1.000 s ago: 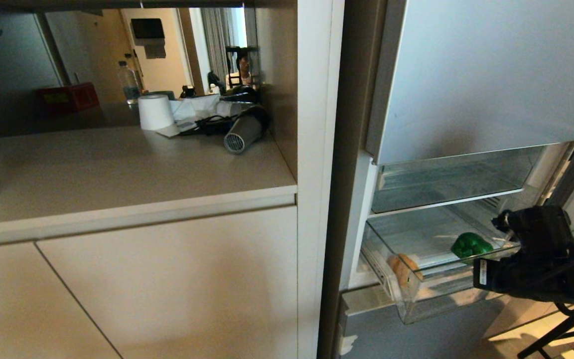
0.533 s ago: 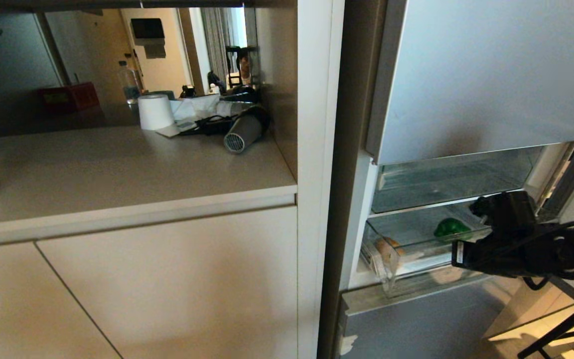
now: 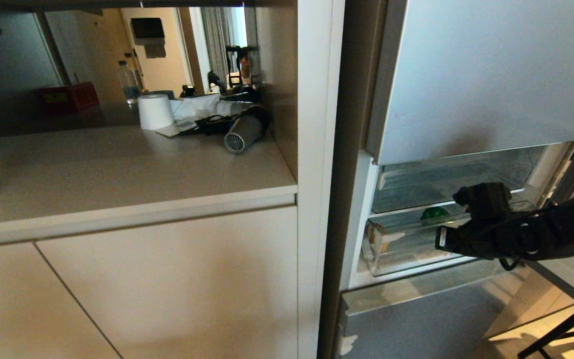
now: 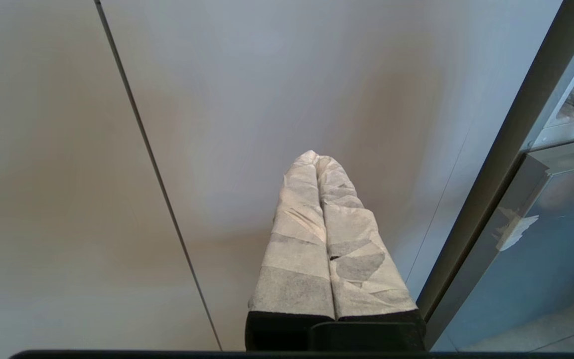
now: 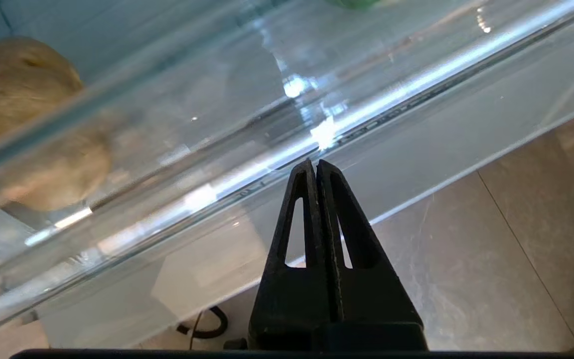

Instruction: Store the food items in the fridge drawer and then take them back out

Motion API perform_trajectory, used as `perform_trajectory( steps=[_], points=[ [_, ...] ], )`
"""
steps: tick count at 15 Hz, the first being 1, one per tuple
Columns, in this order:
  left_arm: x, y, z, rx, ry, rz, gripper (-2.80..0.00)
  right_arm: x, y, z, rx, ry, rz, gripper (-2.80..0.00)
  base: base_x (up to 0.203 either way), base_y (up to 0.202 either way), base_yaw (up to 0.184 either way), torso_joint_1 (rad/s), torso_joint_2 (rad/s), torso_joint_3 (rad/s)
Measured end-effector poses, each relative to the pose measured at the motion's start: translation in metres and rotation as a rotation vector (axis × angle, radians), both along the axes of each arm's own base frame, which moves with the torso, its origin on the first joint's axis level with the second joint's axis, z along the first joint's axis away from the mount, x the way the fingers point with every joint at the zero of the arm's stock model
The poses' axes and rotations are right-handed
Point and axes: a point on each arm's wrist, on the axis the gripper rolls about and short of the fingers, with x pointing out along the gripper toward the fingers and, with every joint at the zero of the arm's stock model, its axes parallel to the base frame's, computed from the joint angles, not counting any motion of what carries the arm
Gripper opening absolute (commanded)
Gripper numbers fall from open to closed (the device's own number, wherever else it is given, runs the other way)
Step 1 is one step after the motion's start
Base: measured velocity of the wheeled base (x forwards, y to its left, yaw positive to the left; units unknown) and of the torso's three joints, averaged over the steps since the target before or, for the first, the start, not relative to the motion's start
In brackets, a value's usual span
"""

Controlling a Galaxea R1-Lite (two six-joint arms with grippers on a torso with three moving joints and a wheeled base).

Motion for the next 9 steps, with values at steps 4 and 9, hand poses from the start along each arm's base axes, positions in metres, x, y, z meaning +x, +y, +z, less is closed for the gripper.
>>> perform_trajectory(
  steps=[4, 9],
  points=[
    [0.0000, 0.0000, 0.0000, 0.000, 0.000, 0.000, -2.80, 0.0121, 0.0005, -0.0034, 0.002, -0.012, 0.001, -2.80, 0.000, 0.000, 0.000, 0.000, 0.00, 0.000],
    [0.0000, 0.0000, 0.0000, 0.000, 0.000, 0.000, -2.80, 0.0104, 0.0007, -0.0002, 0.009, -0.017, 0.009, -2.80, 0.000, 0.000, 0.000, 0.000, 0.00, 0.000]
  ],
)
